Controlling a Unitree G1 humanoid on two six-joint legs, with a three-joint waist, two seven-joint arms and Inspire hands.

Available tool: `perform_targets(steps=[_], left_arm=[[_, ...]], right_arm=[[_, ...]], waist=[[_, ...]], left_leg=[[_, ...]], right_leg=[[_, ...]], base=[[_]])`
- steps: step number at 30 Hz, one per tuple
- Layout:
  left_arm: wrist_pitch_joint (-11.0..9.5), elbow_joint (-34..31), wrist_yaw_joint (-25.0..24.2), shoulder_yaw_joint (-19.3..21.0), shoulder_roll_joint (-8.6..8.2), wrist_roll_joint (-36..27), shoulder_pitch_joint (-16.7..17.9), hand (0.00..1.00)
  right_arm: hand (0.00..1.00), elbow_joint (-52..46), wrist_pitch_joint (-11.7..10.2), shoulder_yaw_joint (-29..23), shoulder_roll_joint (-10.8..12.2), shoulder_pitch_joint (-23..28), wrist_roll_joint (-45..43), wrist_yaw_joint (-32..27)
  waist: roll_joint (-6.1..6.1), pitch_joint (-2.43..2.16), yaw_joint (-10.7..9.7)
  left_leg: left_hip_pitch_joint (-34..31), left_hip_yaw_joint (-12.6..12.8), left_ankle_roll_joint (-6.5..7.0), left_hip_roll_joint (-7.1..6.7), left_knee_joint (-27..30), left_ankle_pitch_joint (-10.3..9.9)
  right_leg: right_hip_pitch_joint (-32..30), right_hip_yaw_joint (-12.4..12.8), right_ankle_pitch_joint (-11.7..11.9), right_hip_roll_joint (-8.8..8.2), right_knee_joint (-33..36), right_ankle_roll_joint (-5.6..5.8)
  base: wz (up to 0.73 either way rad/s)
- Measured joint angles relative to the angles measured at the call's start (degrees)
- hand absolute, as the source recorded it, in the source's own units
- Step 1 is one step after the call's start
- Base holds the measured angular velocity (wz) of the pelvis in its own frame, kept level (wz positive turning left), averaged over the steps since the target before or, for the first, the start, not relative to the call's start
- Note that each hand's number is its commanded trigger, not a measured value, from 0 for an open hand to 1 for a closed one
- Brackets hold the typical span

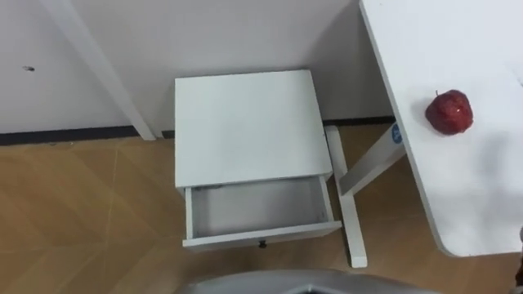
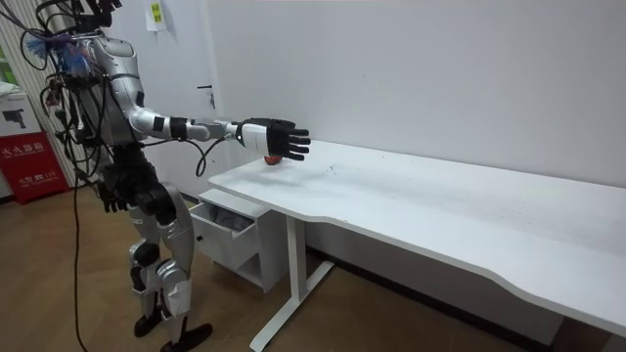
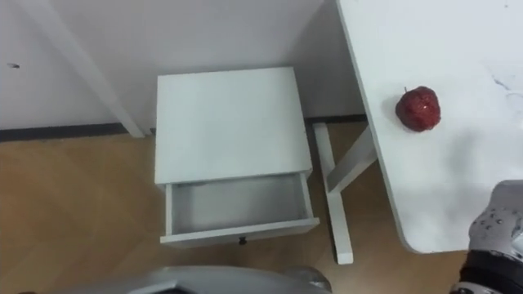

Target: Put apple and close drawer

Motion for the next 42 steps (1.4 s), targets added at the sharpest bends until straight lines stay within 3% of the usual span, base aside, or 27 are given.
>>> perform_targets(steps=[3,6,11,18,29,42], left_arm=[[0.28,-0.74,-0.70,-2.14,-0.07,0.00,-0.10,0.00],[0.26,-1.79,-1.02,-2.95,-0.08,-0.03,-0.10,0.00],[0.30,-2.07,-3.03,-3.32,-0.01,0.01,-0.14,0.00],[0.34,-3.10,-4.28,-3.29,0.00,0.00,0.16,0.00],[0.26,-2.87,-4.45,-3.41,0.03,0.00,0.37,0.00],[0.24,-2.88,-4.38,-3.43,0.04,-0.05,0.98,0.00]], right_arm=[[0.00,1.40,1.85,3.40,0.01,0.07,-5.44,3.85],[0.00,2.81,3.44,6.03,-0.01,0.21,-7.57,7.54],[0.00,4.39,4.80,8.74,-0.20,0.40,-12.98,12.93],[0.00,4.39,4.84,10.78,-0.28,0.70,-13.44,17.00],[0.00,7.63,4.84,11.28,-1.46,1.18,-22.26,24.38],[0.00,8.72,4.77,11.30,-1.65,0.49,-21.66,26.63]], waist=[[-0.28,-0.13,-0.04],[-0.89,0.01,0.27],[-1.32,-0.03,0.88],[-1.28,-0.08,0.99],[-0.71,-0.01,0.94],[-0.81,0.03,1.15]], left_leg=[[-0.28,-0.28,0.02,-0.02,0.12,0.04],[-0.36,-0.19,0.02,-0.01,0.12,0.04],[-0.35,-0.05,0.02,0.35,0.15,0.04],[0.02,-0.06,0.01,0.47,0.19,0.03],[0.64,-0.05,0.00,0.48,-0.03,0.03],[0.72,0.02,0.00,0.53,0.04,0.03]], right_leg=[[-0.03,-0.58,0.00,-0.10,-0.11,0.00],[-0.17,-0.55,0.00,-0.12,-0.11,0.00],[-0.27,-0.49,0.00,-0.15,-0.11,0.00],[-0.24,-0.62,0.01,-0.12,-0.07,-0.01],[0.64,-0.61,0.02,-0.08,-0.08,-0.04],[0.71,-0.47,0.04,-0.03,0.01,-0.06]], base=[[0.06],[-0.01],[0.00],[0.00],[0.00],[0.00]])
